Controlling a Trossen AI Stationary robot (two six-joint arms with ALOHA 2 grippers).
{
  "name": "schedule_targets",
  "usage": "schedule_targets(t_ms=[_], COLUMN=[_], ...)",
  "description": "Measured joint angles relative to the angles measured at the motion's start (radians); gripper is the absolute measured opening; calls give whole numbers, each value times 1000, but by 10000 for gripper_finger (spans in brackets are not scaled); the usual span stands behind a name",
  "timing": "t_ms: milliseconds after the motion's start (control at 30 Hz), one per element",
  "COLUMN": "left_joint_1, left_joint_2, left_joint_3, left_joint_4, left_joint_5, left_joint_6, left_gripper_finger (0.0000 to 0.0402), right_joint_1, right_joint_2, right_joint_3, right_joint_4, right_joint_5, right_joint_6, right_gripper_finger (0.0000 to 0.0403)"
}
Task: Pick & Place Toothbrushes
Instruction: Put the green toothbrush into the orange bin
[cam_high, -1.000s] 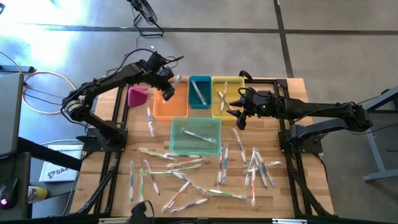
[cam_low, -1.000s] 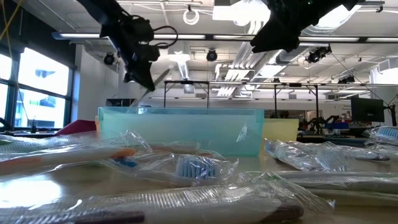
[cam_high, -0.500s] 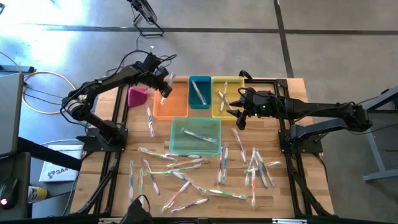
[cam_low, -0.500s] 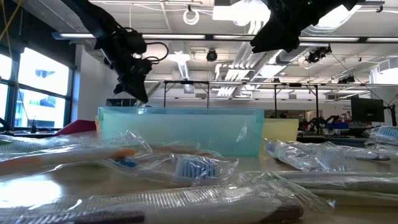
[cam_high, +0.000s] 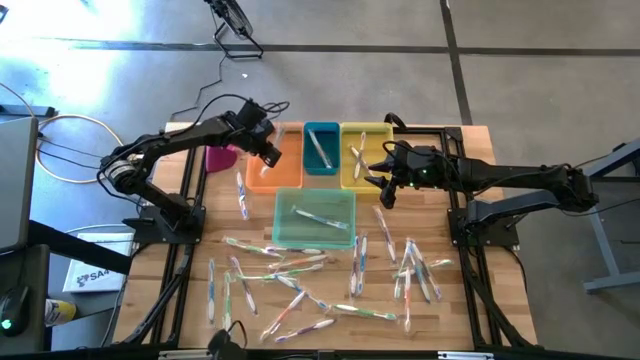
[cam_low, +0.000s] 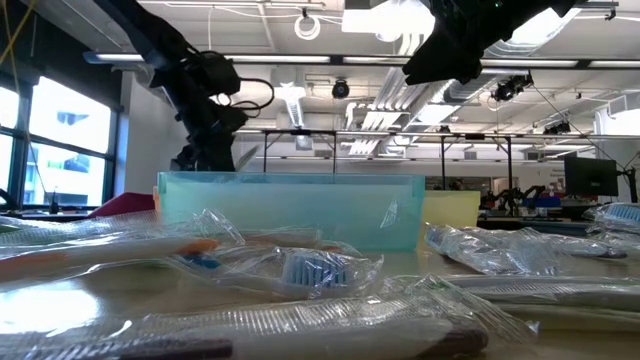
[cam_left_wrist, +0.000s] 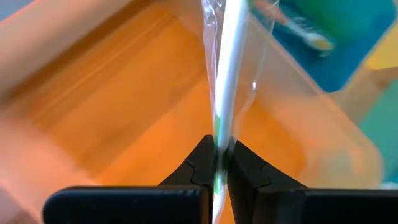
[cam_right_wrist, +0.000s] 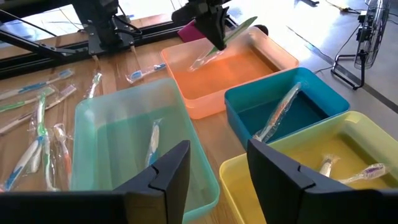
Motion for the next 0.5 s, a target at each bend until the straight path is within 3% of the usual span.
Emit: schedule_targets(t_ms=[500], left_joint_1=[3], left_joint_2=[0], left_joint_3=[-60], left_joint_4=[-3], left_joint_5=[-20], left_joint_6=[-49], left_gripper_finger=[17], right_joint_1=[0], right_joint_2=[0], right_joint_3=[0], right_joint_4=[0], right_joint_5=[0], right_joint_6=[0], right_gripper_finger=[151])
